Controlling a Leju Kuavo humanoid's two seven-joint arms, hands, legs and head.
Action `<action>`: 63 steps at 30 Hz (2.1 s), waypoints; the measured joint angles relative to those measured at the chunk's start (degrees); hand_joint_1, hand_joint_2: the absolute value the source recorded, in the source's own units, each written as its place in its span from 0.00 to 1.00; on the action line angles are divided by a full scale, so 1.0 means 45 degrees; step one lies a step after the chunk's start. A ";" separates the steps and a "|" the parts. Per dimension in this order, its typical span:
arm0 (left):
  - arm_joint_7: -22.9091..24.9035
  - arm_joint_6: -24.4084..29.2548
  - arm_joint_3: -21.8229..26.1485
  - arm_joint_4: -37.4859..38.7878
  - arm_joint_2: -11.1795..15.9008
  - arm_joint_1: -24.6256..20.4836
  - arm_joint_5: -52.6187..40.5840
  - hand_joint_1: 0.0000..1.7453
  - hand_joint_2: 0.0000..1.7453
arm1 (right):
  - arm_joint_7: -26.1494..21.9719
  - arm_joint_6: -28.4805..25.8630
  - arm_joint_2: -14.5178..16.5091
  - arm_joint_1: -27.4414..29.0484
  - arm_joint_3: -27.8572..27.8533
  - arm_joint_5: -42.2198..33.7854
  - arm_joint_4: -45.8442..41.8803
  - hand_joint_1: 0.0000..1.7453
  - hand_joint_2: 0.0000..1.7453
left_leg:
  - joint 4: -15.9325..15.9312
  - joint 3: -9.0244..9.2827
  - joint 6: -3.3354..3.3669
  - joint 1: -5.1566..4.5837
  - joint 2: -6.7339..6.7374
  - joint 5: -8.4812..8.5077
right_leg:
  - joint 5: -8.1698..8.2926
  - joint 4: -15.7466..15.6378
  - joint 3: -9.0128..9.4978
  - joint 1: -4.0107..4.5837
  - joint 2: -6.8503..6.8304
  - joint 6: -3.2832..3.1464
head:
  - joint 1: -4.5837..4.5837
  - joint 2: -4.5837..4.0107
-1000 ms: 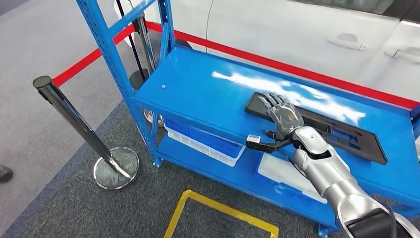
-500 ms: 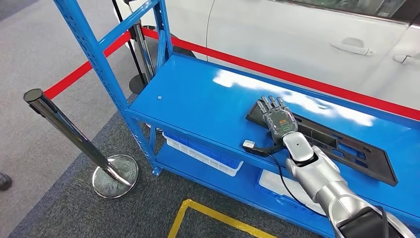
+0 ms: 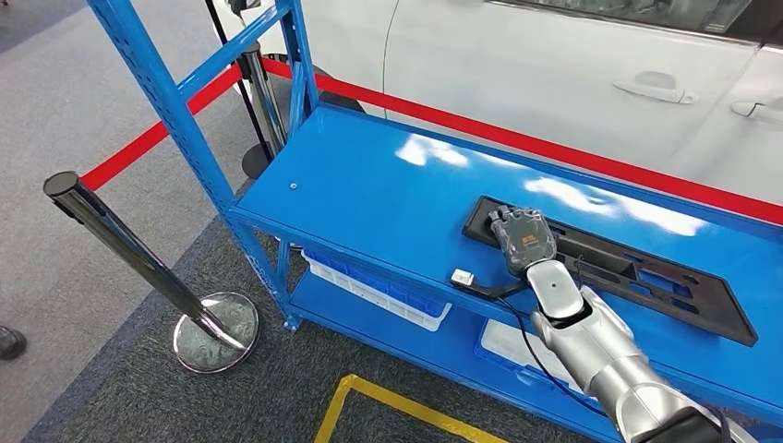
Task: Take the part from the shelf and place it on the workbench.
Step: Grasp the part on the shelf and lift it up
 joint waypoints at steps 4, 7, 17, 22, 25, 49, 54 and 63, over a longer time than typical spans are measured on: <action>0.0036 -0.0212 -0.0171 0.0000 -0.0002 0.0002 0.0248 0.00 0.50 | -0.0390 0.0083 -0.0158 0.0435 -0.0428 -0.0063 -0.0623 1.00 1.00 | 0.0004 0.0027 -0.0014 -0.0001 0.0001 0.0004 | 0.0001 0.0000 0.0033 -0.0009 -0.0002 0.0001 | 0.0000 0.0000; -0.0017 -0.0515 -0.0299 0.0000 0.0012 0.0021 0.0716 0.00 1.00 | -0.0965 0.0255 -0.0222 0.0848 -0.0754 -0.0359 -0.1261 1.00 1.00 | 0.0006 0.0038 -0.0016 0.0000 0.0016 0.0002 | 0.0002 0.0002 0.0046 -0.0020 0.0001 0.0001 | 0.0000 0.0000; -0.0384 -0.1475 -0.0297 0.0000 0.1120 0.0135 0.2421 0.00 1.00 | -0.0628 0.1010 0.1615 0.1319 -0.0164 -0.0408 -0.2766 1.00 1.00 | 0.0002 0.0083 -0.0077 0.0021 0.0165 -0.0039 | -0.0001 0.0021 0.0042 0.0006 0.0142 -0.0005 | 0.0001 0.0000; -0.0275 -0.1483 -0.0301 0.0000 0.1386 0.0176 0.2669 0.00 1.00 | -0.0868 0.0960 0.2079 0.1303 0.0129 -0.0752 -0.2882 1.00 1.00 | 0.0001 0.0070 -0.0107 0.0023 0.0117 -0.0018 | -0.0003 0.0048 0.0042 0.0006 0.0083 -0.0012 | 0.0002 0.0000; -0.0132 -0.1557 -0.0341 0.0000 0.1485 0.0209 0.2857 0.00 1.00 | -0.1199 0.0813 0.2174 0.1299 0.0277 -0.1138 -0.3191 1.00 1.00 | 0.0002 0.0073 -0.0110 0.0025 0.0125 -0.0017 | -0.0002 0.0052 0.0037 -0.0008 0.0099 -0.0015 | 0.0001 0.0000; 0.0645 -0.1279 -0.2777 -0.0455 0.2155 0.0415 0.2519 0.00 1.00 | -0.4672 -0.5010 -0.2116 0.5331 -0.1986 -0.0980 -1.1519 1.00 1.00 | -0.0188 -0.0044 0.0367 0.0114 0.0106 0.0480 | -0.1812 0.3047 -0.1124 -0.0205 -0.0052 0.0589 | 0.0024 0.0000; 0.0697 -0.1395 -0.3198 -0.0641 0.2371 0.0381 0.2497 0.00 1.00 | -0.6980 -0.5068 -0.2130 0.6610 -0.4386 -0.0060 -1.2779 1.00 1.00 | 0.0340 -0.0468 0.0097 0.0213 0.0226 0.0308 | -0.0808 0.0999 0.0215 -0.0498 -0.0164 0.0858 | 0.0018 0.0000; 0.0657 -0.1562 -0.3638 -0.0836 0.2564 0.0298 0.2565 0.00 1.00 | -0.9902 -0.5121 -0.0600 0.6863 -0.6367 -0.0615 -1.4714 1.00 1.00 | 0.2928 -0.1593 -0.0465 0.0250 0.0208 -0.1547 | -0.0395 0.0421 0.0007 -0.0307 -0.0129 -0.0117 | -0.0002 0.0000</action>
